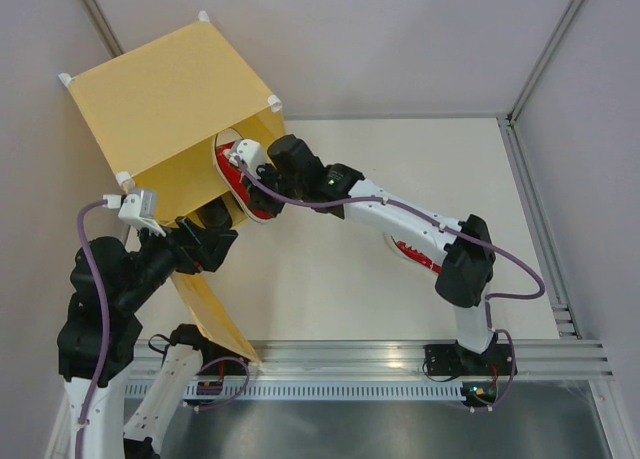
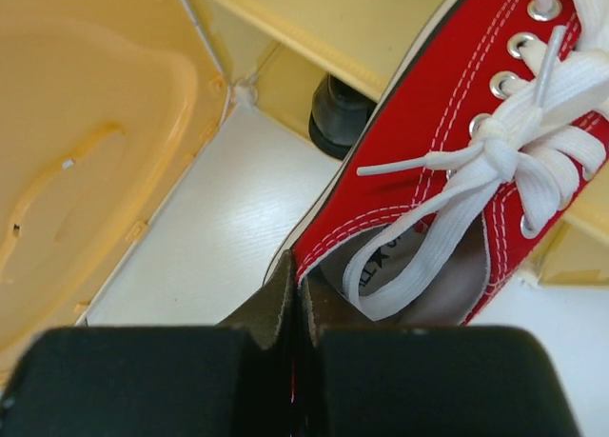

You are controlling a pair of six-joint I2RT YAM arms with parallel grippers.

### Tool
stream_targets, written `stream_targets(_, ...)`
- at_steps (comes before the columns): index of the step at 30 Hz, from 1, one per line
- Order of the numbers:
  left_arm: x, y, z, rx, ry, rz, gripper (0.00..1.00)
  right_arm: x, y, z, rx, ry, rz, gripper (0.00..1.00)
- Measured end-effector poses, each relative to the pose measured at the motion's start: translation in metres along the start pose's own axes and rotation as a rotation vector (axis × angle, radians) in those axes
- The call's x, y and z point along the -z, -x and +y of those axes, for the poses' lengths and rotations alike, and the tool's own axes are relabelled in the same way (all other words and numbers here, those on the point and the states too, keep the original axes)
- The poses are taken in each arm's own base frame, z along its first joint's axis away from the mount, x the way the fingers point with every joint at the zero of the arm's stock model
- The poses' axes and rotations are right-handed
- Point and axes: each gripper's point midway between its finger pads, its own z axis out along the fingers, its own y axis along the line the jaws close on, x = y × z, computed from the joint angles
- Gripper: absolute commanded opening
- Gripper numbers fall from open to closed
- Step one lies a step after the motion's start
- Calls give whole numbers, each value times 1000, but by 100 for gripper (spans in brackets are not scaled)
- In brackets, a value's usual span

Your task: Place and organize the shoes in the shoe cabinet

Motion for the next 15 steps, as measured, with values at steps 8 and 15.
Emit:
stream_targets(8,1,0,-1,-2,-2,-3,92,-29,29,-5,26,39,-82,1)
stream_targets(15,1,0,0,-1,-2,-2,92,-70,21,-12,50,56,-105,1)
